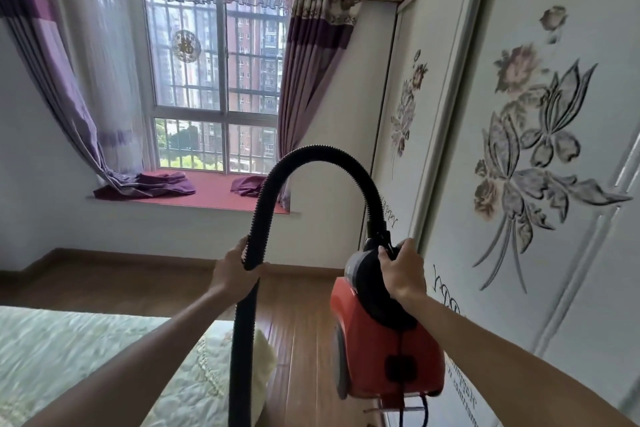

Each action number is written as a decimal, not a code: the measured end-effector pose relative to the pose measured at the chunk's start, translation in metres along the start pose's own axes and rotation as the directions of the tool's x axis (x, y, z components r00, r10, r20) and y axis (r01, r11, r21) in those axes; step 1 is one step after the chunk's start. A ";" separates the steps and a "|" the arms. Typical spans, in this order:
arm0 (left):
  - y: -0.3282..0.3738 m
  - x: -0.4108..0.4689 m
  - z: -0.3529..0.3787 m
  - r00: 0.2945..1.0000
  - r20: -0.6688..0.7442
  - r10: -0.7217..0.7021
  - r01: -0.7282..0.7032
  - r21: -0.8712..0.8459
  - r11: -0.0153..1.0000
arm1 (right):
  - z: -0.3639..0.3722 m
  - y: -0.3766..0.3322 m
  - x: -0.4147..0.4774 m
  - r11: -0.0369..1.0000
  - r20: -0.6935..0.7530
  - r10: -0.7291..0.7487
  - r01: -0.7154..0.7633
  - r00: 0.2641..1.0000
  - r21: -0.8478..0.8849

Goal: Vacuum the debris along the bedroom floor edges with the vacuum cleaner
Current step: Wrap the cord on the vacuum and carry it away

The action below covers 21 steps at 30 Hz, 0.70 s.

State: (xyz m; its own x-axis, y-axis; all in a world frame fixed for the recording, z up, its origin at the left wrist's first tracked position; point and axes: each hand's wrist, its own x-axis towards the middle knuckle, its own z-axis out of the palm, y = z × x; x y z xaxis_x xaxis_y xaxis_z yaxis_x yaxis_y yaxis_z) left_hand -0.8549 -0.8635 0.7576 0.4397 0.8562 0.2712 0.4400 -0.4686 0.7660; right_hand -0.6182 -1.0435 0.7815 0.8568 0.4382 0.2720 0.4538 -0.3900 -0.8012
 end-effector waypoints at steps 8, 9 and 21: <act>-0.014 0.100 0.053 0.999 0.004 -0.035 0.035 0.024 0.999 | 0.065 0.025 0.106 1.000 0.032 0.006 -0.005 0.999 -0.023; -0.015 0.117 0.062 0.999 0.004 -0.043 0.043 0.019 0.999 | 0.074 0.029 0.122 1.000 0.037 0.005 -0.004 0.999 -0.023; -0.008 0.288 0.155 0.997 -0.003 -0.074 0.074 0.000 0.997 | 0.147 0.054 0.296 0.998 0.078 0.052 -0.049 0.996 -0.041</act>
State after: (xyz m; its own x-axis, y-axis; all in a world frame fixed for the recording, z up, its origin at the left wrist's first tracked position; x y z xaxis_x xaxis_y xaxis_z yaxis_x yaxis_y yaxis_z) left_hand -0.6103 -0.6472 0.7393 0.4036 0.8893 0.2151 0.4712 -0.4035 0.7844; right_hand -0.3762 -0.8160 0.7409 0.8578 0.4787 0.1874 0.4207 -0.4443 -0.7910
